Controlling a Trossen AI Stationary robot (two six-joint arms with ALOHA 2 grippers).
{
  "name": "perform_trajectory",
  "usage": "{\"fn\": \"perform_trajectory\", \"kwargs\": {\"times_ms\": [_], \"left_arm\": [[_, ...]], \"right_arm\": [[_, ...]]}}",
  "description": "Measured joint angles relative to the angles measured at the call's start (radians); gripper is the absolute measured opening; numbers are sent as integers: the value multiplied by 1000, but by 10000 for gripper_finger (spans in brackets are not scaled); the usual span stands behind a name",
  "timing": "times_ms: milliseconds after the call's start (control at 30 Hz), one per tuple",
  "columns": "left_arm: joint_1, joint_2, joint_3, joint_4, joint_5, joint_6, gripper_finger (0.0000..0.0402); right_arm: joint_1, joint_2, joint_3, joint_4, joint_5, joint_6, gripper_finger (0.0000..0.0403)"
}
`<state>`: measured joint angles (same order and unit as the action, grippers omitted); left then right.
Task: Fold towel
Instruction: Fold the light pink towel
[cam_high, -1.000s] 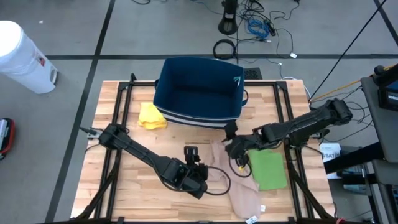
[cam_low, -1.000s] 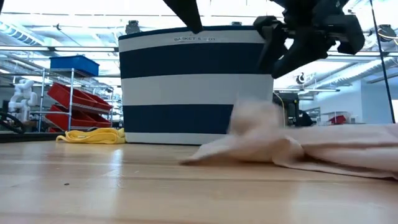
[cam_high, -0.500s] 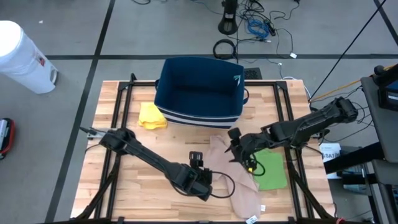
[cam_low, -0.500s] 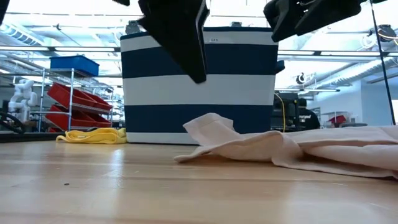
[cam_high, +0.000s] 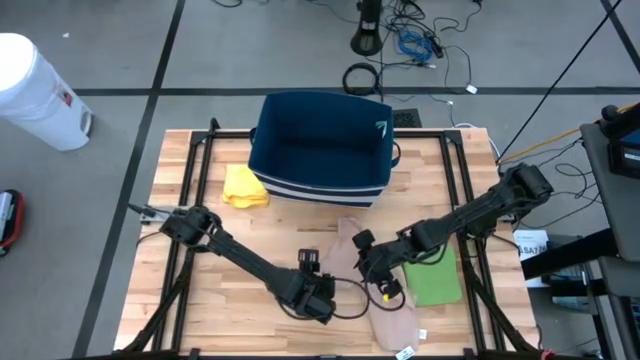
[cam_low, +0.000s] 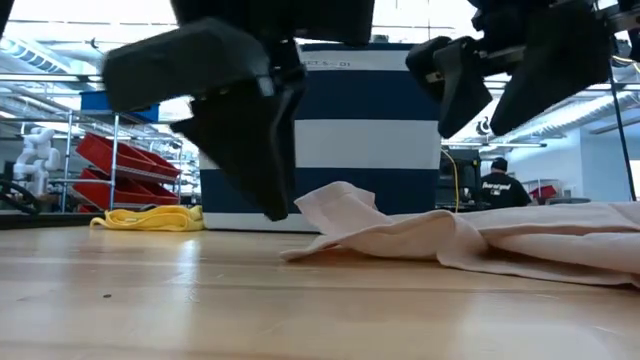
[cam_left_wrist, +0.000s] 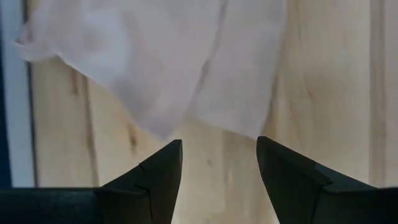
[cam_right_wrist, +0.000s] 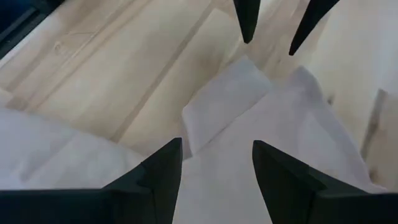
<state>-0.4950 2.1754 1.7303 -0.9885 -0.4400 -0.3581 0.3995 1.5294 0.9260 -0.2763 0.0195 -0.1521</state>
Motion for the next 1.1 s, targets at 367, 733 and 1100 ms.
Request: {"fn": "perform_trajectory", "kwargs": {"times_ms": [367, 733, 1100], "left_arm": [[-64, 0, -93, 231, 3, 34, 213], [-37, -9, -203, 338, -22, -1, 213], [-34, -4, -205, 343, -73, 8, 167]], "right_arm": [[-4, 97, 0, 213, -25, -27, 183], [-36, 150, 0, 280, -20, -19, 183], [-125, 158, 0, 375, -24, -64, 183]]}}
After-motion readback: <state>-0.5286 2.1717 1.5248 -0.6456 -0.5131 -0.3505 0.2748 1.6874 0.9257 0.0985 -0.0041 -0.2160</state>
